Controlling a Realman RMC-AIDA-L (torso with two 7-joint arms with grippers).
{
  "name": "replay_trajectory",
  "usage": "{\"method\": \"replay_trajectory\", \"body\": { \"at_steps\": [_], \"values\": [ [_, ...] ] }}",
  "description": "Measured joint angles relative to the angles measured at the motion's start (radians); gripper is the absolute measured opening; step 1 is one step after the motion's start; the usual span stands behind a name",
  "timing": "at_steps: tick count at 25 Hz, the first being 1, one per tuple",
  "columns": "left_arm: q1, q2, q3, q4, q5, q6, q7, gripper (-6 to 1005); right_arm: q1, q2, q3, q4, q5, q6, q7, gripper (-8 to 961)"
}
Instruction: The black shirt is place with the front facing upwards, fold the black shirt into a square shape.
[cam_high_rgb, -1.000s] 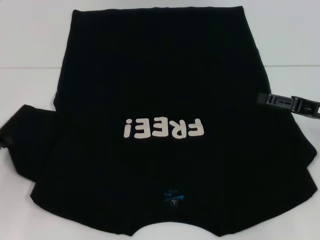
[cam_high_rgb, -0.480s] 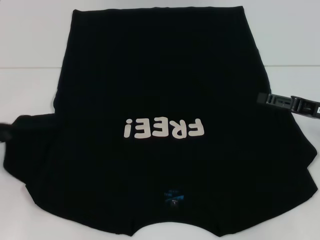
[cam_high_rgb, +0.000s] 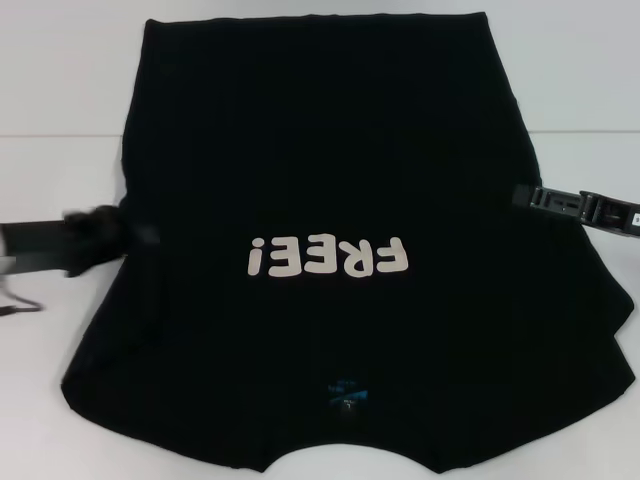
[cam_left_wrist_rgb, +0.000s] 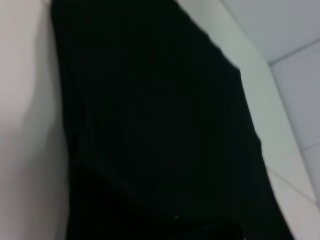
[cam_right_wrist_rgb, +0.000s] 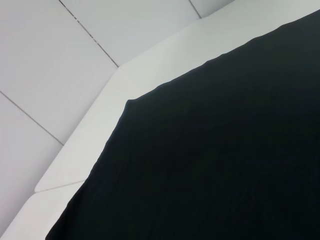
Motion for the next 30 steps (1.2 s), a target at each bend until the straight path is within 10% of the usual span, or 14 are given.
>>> {"method": "replay_trajectory", "body": {
  "at_steps": [10,17,24,30],
  "values": [
    [-0.021,-0.022,0.177,-0.045,-0.011,-0.162,0.069,17,0.000,-0.004,0.000,0.006,0.000,0.000,-0.003,940],
    [0.063,-0.041,0.079,0.081,-0.148,-0.021,0.240,279,-0.002,-0.006,0.006,0.007,0.000,0.000,-0.005,941],
    [0.096,0.008,0.000,-0.026,-0.074,-0.107,0.015,565,-0.002,-0.005,0.014,0.007,0.000,0.000,0.003,941],
    [0.092,0.001,-0.016,-0.074,-0.053,-0.199,-0.007,758,0.001,-0.003,0.023,0.009,0.000,0.000,-0.004,941]
  ]
}}
